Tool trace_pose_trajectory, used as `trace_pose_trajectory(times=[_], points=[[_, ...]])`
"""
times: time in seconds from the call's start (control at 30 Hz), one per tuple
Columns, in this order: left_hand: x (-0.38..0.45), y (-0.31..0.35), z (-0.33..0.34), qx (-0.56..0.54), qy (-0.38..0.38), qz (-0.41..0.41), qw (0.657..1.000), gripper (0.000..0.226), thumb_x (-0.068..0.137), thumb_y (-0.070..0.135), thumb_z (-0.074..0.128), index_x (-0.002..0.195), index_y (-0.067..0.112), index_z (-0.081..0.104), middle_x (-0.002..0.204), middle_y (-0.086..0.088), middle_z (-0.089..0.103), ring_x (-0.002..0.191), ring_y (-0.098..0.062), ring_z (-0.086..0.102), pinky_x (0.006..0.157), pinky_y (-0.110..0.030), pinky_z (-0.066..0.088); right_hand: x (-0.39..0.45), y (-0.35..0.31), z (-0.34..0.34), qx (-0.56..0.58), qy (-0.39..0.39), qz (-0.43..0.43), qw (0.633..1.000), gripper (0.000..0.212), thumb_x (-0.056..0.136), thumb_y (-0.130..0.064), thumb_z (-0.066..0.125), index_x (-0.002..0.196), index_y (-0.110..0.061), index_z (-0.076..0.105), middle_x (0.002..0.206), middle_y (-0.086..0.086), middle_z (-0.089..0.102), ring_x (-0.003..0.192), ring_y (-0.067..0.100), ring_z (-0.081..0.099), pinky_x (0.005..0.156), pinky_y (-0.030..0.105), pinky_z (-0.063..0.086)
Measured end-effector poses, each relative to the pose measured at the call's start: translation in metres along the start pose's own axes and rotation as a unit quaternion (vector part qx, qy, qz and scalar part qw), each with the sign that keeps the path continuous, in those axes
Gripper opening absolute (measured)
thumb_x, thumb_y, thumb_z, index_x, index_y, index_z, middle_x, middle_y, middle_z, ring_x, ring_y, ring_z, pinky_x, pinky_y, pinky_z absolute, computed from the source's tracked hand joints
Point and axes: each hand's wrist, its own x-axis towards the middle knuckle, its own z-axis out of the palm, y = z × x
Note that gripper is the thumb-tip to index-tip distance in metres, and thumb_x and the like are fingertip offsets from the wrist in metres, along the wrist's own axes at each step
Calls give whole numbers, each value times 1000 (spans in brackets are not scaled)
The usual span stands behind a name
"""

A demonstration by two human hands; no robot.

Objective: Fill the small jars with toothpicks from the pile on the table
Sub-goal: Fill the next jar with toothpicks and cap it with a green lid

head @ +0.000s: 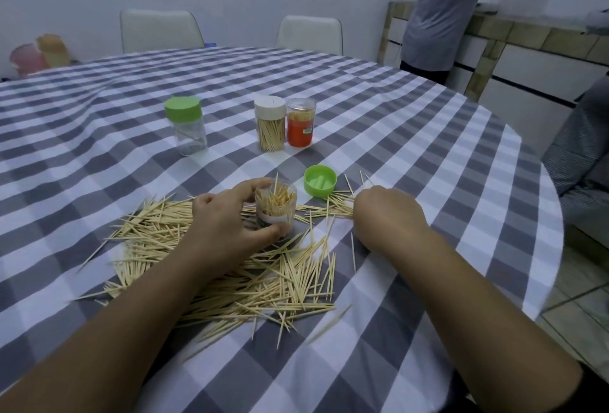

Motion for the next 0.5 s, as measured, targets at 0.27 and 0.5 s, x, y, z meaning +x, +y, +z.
trace_pose_trajectory(times=[0.27, 0.5], points=[[0, -3, -3, -6, 1, 1, 1000, 79, 59, 69, 55, 132, 39, 44, 101, 21, 55, 87, 22, 34, 97, -28, 19, -4, -14, 15, -57, 49, -3, 997, 29, 90, -9, 41, 116, -4, 53, 122, 14, 47, 112, 31, 45, 83, 35, 34], [0, -2, -3, -9, 0, -2, 1000, 65, 77, 49, 72, 134, 35, 45, 104, 20, 54, 78, 34, 21, 99, -27, 19, -1, -17, 19, -60, 88, 14, 994, 30, 90, -4, 41, 117, -1, 53, 121, 16, 50, 111, 32, 49, 87, 36, 39]])
